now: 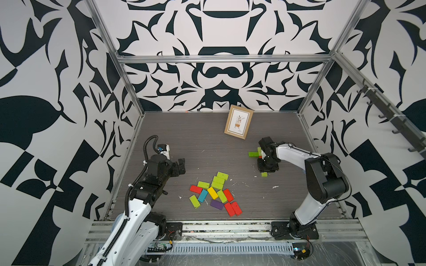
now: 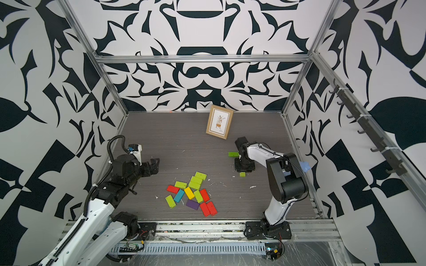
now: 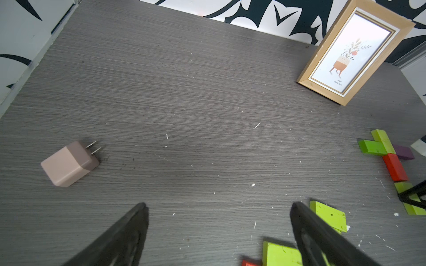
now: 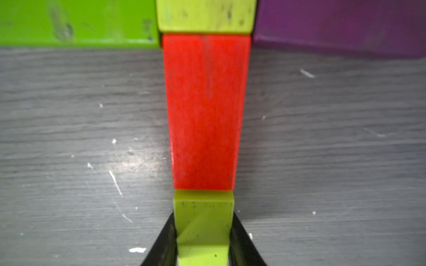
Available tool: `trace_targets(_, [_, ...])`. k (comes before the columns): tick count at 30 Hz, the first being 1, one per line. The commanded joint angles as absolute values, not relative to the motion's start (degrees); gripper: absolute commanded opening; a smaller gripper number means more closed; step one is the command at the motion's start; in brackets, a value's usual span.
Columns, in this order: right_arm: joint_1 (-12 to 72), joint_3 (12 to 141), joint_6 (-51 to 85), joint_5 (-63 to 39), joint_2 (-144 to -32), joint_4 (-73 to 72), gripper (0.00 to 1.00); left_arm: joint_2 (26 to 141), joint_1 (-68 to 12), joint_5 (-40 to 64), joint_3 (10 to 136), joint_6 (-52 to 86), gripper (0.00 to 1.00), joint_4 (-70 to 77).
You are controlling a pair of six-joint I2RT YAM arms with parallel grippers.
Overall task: Assemble the letter t with building blocks
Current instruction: Assemble the building block at the center of the board.
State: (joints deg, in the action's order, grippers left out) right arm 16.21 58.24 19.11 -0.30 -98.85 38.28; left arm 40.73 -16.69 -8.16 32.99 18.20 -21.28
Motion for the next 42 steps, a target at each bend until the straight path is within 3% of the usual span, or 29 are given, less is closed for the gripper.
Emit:
trace_targets(1, [15.9, 58.7, 19.6, 0.5, -100.5, 35.0, 0.35, 40.7, -16.7, -8.6, 33.7, 18.3, 1.00, -20.9])
trace_targets(9, [15.9, 58.7, 19.6, 0.7, -100.7, 35.1, 0.36, 40.5, -16.7, -8.6, 33.6, 18.4, 1.00, -21.1])
trace_targets(23, [15.9, 58.5, 19.1, 0.9, -100.0, 36.6, 0.53, 40.3, -16.7, -8.6, 33.6, 18.6, 1.00, -21.3])
trace_targets(31, [15.9, 59.5, 15.2, 0.0, -93.3, 39.3, 0.62, 40.2, -16.7, -8.6, 33.6, 18.6, 1.00, -21.4])
trace_targets(36, [16.1, 59.9, 13.6, -2.7, -86.1, 40.2, 0.74, 40.2, -16.7, -8.7, 33.6, 18.5, 1.00, -21.4])
trace_targets(42, [18.4, 60.7, 13.6, -5.0, -79.6, 42.7, 0.75, 40.1, -16.7, -9.0, 33.8, 18.4, 1.00, -21.5])
